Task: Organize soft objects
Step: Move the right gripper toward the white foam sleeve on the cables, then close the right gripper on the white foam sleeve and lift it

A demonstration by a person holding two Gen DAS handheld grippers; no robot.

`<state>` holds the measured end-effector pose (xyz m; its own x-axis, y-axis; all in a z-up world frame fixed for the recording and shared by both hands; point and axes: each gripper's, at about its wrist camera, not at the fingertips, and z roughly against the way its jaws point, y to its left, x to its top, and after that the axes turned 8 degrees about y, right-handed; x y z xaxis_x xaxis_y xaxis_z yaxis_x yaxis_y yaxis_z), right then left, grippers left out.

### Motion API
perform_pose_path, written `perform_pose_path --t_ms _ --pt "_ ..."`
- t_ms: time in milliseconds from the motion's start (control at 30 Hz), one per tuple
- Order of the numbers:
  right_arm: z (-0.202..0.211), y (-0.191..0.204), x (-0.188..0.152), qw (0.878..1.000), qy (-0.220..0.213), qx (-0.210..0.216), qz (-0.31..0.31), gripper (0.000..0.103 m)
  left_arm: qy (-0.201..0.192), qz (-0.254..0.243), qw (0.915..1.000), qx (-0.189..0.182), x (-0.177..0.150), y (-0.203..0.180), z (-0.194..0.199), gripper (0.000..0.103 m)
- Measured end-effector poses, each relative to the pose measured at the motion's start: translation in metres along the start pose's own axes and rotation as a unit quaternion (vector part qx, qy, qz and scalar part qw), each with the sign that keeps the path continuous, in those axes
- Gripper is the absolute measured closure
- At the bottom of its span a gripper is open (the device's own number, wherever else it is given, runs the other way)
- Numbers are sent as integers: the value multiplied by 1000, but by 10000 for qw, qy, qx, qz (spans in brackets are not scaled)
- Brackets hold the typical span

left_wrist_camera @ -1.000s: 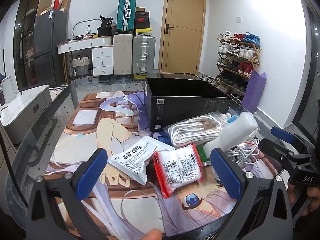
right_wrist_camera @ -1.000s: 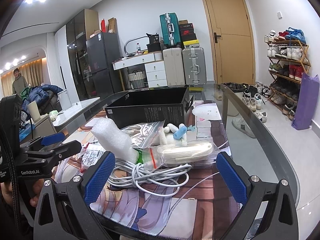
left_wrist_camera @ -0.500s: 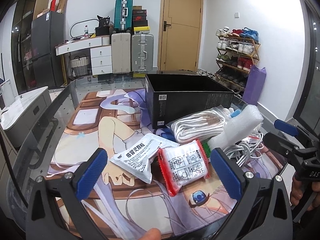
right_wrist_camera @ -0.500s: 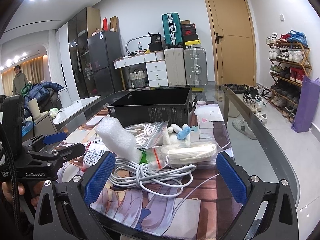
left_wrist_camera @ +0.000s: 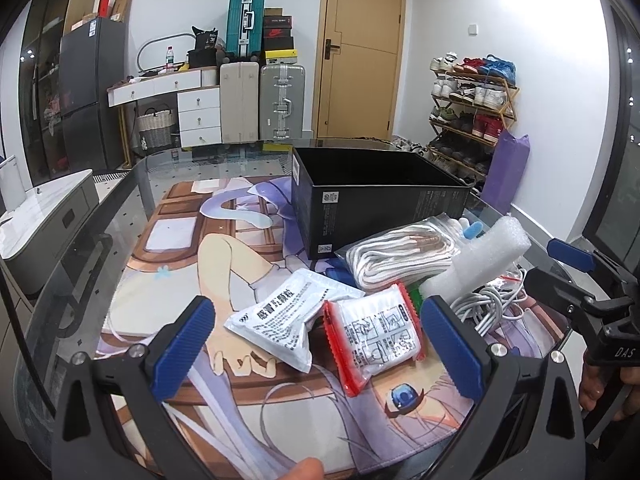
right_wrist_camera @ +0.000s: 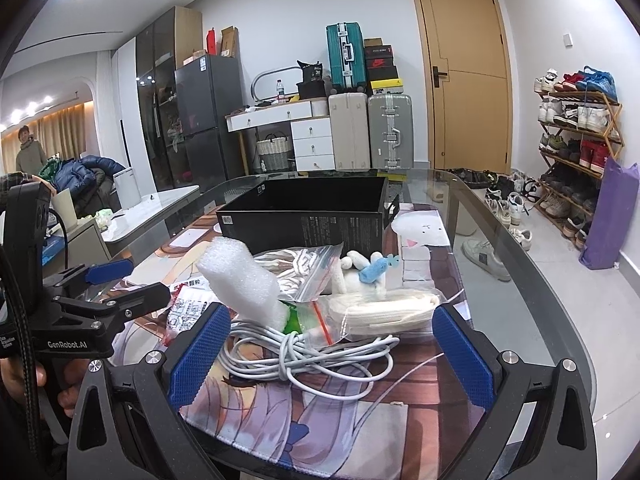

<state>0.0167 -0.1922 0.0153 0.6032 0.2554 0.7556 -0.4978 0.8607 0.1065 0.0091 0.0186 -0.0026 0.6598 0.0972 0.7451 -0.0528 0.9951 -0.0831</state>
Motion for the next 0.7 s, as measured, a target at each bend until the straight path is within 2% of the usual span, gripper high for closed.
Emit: perform_pose_path --t_ms 400,533,633,700 --pt "-3 9 8 9999 75 -1 71 0 33 -22 10000 84 3 9 6 0" --pt "-9 14 10 9999 114 56 110 0 75 45 9999 -103 4 14 6 0" --pt "-13 20 13 9997 126 101 210 0 21 6 9999 -104 5 14 8 0" --pt "-17 24 15 9994 160 162 268 4 -16 -39 9999 -96 5 14 10 0"
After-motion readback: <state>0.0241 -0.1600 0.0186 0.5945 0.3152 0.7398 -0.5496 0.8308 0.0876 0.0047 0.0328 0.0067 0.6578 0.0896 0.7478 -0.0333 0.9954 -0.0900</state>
